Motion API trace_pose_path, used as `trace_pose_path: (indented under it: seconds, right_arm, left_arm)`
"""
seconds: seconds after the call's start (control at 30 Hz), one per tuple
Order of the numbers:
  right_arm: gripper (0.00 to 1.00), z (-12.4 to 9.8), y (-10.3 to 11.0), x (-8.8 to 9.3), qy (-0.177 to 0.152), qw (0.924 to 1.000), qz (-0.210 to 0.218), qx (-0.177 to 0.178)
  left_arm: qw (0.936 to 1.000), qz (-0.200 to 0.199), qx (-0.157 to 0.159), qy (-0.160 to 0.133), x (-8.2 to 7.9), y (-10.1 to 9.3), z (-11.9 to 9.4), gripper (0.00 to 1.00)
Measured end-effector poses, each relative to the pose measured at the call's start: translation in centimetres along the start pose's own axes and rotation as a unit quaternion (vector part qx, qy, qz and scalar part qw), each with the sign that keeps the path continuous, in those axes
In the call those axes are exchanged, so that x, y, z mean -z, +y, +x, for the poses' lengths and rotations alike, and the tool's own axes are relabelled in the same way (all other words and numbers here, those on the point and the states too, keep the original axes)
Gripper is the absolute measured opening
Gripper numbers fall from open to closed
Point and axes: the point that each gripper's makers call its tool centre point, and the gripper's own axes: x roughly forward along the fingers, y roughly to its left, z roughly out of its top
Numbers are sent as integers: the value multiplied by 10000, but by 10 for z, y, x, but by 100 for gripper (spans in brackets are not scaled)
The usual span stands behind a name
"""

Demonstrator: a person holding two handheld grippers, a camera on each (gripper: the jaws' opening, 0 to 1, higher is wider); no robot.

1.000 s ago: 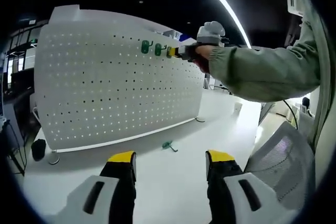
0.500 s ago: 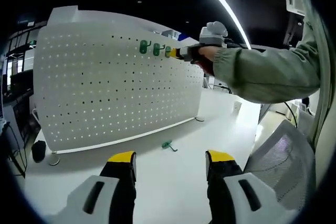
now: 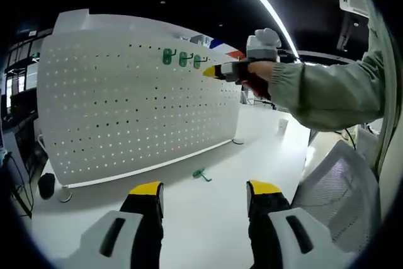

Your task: Insert the hook assembly into the mounting plate slot until the hook locks in place.

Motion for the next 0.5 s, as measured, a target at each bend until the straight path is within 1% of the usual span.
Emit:
trace_pose_path:
  seconds: [0.3, 0.4, 0.5]
  right_arm:
    - [31, -28, 5, 35, 376, 9993, -28, -86]
    - [32, -41, 9, 48, 524, 9985, 53, -147]
    - [34, -53, 14, 63, 698, 9973, 33, -240]
  left_arm:
    - [9999, 83, 53, 26, -2, -3, 0, 55]
    - [9999, 117, 91, 2, -6, -6, 1, 54]
    - [9998, 125, 117, -27, -9, -7, 1, 54]
